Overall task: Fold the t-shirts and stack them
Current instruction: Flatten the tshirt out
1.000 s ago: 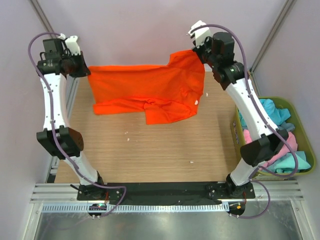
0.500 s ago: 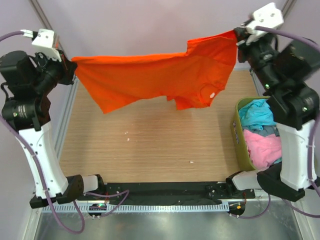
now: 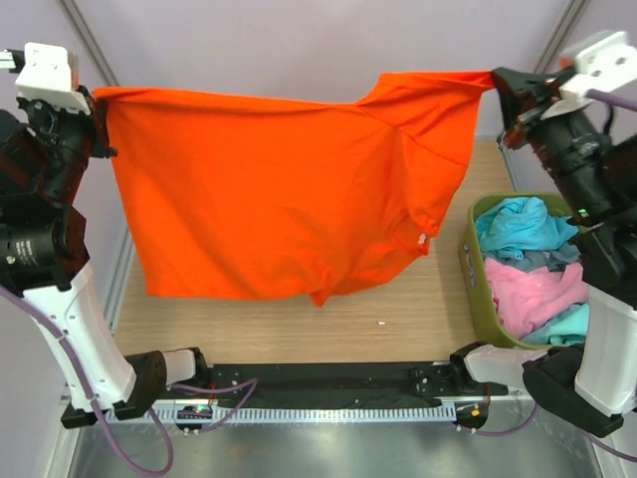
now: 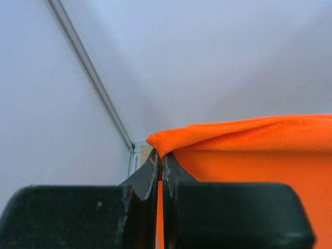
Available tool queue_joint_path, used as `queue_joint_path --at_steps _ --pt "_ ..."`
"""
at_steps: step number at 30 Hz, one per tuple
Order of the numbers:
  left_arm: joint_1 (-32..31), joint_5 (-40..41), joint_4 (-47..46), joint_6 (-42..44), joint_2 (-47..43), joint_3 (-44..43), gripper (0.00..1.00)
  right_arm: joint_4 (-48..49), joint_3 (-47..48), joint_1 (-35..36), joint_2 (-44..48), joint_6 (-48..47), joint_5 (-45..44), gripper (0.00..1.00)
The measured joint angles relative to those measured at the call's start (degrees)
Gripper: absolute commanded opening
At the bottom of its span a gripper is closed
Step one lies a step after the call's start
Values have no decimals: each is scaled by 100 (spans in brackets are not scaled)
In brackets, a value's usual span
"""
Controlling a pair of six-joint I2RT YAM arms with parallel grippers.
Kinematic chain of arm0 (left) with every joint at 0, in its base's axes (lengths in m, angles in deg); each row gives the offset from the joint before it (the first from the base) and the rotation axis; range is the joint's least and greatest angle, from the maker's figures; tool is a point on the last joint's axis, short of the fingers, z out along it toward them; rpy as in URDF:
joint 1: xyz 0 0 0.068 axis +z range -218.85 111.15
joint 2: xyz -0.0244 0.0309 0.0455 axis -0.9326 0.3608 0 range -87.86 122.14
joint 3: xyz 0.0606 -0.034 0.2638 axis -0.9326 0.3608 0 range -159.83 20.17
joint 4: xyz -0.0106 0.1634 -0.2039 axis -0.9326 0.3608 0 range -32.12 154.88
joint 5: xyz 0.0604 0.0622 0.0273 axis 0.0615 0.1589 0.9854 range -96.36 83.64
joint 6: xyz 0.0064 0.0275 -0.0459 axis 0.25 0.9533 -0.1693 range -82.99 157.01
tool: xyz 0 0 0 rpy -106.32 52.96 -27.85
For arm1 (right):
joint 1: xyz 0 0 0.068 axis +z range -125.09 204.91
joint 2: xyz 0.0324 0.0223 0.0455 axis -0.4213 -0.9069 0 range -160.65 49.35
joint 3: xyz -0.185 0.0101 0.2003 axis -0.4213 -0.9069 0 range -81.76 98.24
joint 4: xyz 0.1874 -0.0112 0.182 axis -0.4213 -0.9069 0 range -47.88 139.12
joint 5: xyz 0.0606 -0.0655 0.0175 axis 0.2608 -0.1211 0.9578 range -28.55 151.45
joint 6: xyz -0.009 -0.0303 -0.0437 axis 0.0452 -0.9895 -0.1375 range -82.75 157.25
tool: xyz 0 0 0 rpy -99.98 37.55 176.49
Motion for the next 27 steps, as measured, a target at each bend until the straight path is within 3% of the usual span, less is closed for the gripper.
queue_joint_path --at_steps 7,12,18,27 --pt "0 262 -229 223 326 1692 0 487 -2179 -2 181 20 262 1" --pt "0 339 -256 319 1189 2865 0 1106 -3141 -105 -525 15 238 1" --pt "2 422 -448 424 2144 3185 0 2009 -3134 -514 -2028 9 216 1" --pt "0 369 -837 380 4433 1912 0 2638 -1709 -876 -4754 -46 -7 1"
